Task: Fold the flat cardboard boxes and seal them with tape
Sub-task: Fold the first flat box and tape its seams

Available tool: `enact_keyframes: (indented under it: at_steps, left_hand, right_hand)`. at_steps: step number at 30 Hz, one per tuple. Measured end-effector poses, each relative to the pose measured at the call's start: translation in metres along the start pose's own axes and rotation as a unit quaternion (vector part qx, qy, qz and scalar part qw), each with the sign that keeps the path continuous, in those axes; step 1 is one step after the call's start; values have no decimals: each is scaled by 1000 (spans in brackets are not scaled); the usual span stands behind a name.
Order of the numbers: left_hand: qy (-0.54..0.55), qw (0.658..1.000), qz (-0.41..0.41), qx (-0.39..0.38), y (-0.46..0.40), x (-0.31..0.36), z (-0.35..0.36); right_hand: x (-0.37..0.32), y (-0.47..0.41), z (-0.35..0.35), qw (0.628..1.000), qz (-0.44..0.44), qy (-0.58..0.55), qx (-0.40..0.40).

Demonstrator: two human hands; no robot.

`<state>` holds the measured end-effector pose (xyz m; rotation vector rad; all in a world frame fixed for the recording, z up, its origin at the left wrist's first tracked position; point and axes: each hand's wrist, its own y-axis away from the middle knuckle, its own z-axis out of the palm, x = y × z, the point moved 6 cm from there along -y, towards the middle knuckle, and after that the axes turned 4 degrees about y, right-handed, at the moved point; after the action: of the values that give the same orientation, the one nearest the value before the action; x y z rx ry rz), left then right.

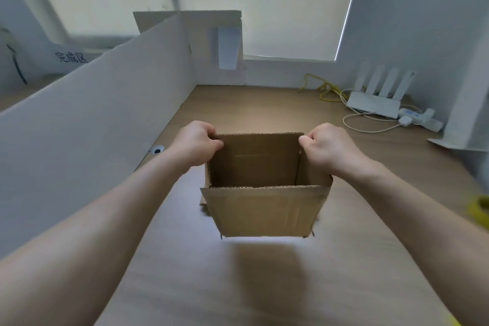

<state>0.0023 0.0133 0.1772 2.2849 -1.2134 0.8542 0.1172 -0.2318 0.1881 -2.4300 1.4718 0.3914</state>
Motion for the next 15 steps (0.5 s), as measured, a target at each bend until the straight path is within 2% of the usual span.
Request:
enact_keyframes:
  at_steps: [4, 10, 15]
  left_hand:
    - [-13, 998, -10, -56, 28, -21, 14]
    - [8, 989, -44, -138, 75, -85, 57]
    - [60, 989, -19, -137, 98, -115, 73]
  right_hand:
    - [-3, 43, 17, 997, 60, 2, -47]
    - [-3, 113, 81, 984, 143, -33, -104]
    - [5, 149, 110, 977, 198, -57, -63]
